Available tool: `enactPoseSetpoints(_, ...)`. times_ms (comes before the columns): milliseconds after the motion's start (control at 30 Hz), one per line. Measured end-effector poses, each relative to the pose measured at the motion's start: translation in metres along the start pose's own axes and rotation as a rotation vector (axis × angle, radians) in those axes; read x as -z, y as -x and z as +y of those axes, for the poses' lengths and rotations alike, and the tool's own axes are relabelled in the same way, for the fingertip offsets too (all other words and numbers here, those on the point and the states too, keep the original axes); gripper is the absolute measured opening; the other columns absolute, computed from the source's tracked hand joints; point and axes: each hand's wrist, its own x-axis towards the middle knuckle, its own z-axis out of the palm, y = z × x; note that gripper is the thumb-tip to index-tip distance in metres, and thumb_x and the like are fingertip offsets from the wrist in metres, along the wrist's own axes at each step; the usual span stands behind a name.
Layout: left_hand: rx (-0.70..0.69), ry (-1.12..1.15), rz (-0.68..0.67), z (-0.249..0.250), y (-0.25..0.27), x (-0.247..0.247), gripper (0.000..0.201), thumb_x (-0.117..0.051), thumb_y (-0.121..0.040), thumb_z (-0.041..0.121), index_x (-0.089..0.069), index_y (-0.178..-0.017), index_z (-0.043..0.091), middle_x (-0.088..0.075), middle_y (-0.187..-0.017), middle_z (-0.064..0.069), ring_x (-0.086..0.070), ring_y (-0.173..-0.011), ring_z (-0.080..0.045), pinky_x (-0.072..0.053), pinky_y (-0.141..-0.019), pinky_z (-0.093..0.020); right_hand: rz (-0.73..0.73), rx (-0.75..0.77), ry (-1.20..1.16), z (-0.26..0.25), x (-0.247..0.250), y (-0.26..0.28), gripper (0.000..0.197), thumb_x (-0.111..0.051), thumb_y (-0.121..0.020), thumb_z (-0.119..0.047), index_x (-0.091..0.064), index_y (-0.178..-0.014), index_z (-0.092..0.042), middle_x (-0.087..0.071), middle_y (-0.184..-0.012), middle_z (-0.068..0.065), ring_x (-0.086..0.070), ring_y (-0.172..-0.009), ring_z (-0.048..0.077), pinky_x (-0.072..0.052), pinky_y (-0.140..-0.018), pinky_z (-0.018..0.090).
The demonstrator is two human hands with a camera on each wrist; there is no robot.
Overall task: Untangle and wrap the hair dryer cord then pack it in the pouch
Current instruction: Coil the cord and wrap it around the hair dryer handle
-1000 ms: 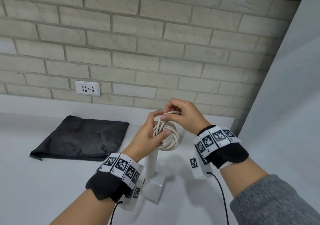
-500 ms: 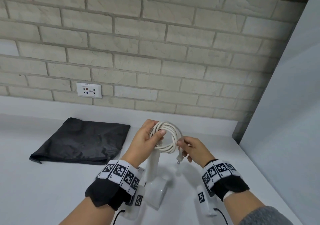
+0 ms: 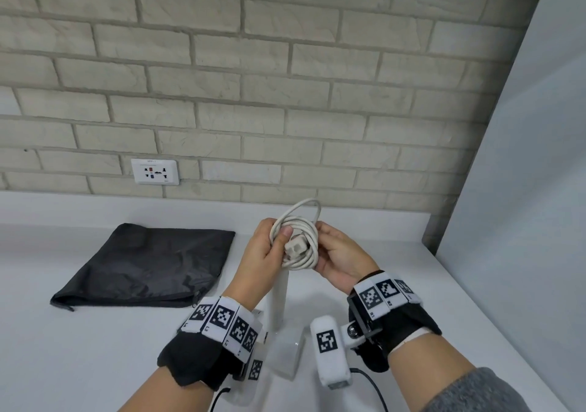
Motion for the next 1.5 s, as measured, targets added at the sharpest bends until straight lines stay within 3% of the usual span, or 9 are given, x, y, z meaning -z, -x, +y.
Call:
enactPoseSetpoints(200, -0.004, -0.136, 0.028, 0.000, -0.003, -0.005, 0.027, -0.043, -0.095, 0.026, -0.055, -0.098, 0.002, -0.060, -0.093, -0.019, -0.058, -0.086, -0.029, -0.046, -0.076, -0.035, -0.176, -0.047, -0.071, -0.012, -0.012, 0.014, 0.048, -0.034, -0.091, -0.045, -0.064, -0.091, -0.008, -0.058, -0.064, 0.003, -0.057, -0.066, 0.017, -0.048, -0.072, 0.029)
enactPoseSetpoints(267, 0.041, -0.100, -0.013, 0.002, -0.004, -0.004, 0.027, -0.045, -0.094, 0.027, -0.056, -0.097, 0.002, -0.061, -0.087, -0.018, -0.058, -0.081, -0.030, -0.048, -0.075, -0.039, -0.176, -0.014, 0.105, -0.011, -0.011, 0.017, 0.025, -0.058, -0.083, -0.029, -0.062, -0.099, -0.010, -0.058, -0.067, 0.000, -0.059, -0.067, 0.014, -0.051, -0.071, 0.029)
enactPoseSetpoints(367, 0.204, 0.156, -0.162, 0.009, -0.006, 0.002, 0.024, -0.052, -0.091, 0.027, -0.057, -0.087, 0.004, -0.052, -0.066, -0.004, -0.050, -0.060, -0.014, -0.045, -0.059, -0.023, -0.117, -0.028, 0.316, -0.013, -0.001, 0.020, 0.045, -0.059, -0.078, 0.010, -0.053, -0.119, -0.008, -0.056, -0.084, 0.005, -0.064, -0.071, 0.015, -0.058, -0.072, 0.033)
enactPoseSetpoints(567, 0.400, 0.379, -0.155, 0.012, -0.012, 0.007, 0.034, -0.056, -0.085, 0.032, -0.050, -0.058, 0.013, -0.056, -0.056, -0.003, -0.054, -0.048, -0.007, -0.044, -0.053, -0.014, 0.031, 0.006, 0.900, -0.027, 0.019, 0.037, 0.063, -0.066, -0.077, 0.001, -0.040, -0.130, -0.021, -0.053, -0.100, 0.006, -0.064, -0.076, 0.024, -0.053, -0.066, 0.027)
enactPoseSetpoints(700, 0.474, 0.443, -0.030, 0.011, -0.020, 0.009, 0.040, -0.057, -0.085, 0.041, -0.046, -0.055, 0.015, -0.049, -0.041, 0.008, -0.053, -0.049, -0.007, -0.043, -0.059, -0.019, -0.080, 0.068, 1.104, -0.027, 0.040, 0.054, 0.026, -0.052, -0.086, -0.003, -0.058, -0.106, -0.018, -0.056, -0.075, -0.007, -0.058, -0.068, 0.010, -0.047, -0.076, 0.032)
enactPoseSetpoints(1000, 0.477, 0.427, 0.039, 0.016, -0.019, 0.004, 0.027, -0.056, -0.086, 0.041, -0.062, -0.076, 0.016, -0.045, -0.044, 0.010, -0.040, -0.054, -0.011, -0.033, -0.061, -0.024, -0.168, 0.120, 1.032, -0.016, 0.056, 0.072, 0.016, -0.048, -0.088, -0.014, -0.054, -0.101, -0.020, -0.051, -0.075, -0.013, -0.050, -0.071, 0.005, -0.046, -0.077, 0.022)
enactPoseSetpoints(1167, 0.457, 0.456, 0.128, 0.018, -0.017, -0.001, 0.031, -0.051, -0.089, 0.042, -0.051, -0.071, 0.017, -0.041, -0.054, 0.005, -0.041, -0.053, -0.011, -0.033, -0.059, -0.024, -0.085, 0.174, 0.943, 0.016, 0.026, 0.065, 0.017, -0.038, -0.097, -0.023, -0.053, -0.092, -0.017, -0.057, -0.079, -0.008, -0.053, -0.068, 0.005, -0.042, -0.065, 0.019)
enactPoseSetpoints(1367, 0.506, 0.657, 0.028, 0.020, -0.011, 0.000, 0.032, -0.047, -0.093, 0.035, -0.054, -0.071, 0.013, -0.051, -0.052, 0.005, -0.046, -0.056, -0.011, -0.041, -0.065, -0.023, 0.114, 0.206, 0.936, 0.054, 0.010, 0.041, 0.027, -0.060, -0.086, -0.025, -0.048, -0.062, -0.021, -0.055, -0.064, -0.003, -0.050, -0.060, 0.009, -0.042, -0.063, 0.022)
enactPoseSetpoints(1500, 0.523, 0.680, 0.017, 0.021, -0.008, -0.001, 0.029, -0.047, -0.093, 0.031, -0.053, -0.072, 0.012, -0.050, -0.057, 0.003, -0.047, -0.060, -0.012, -0.041, -0.068, -0.023, 0.153, 0.183, 0.729, 0.061, -0.007, 0.036, 0.025, -0.060, -0.086, -0.024, -0.050, -0.070, -0.008, -0.061, -0.060, 0.003, -0.052, -0.045, 0.011, -0.043, -0.047, 0.021)
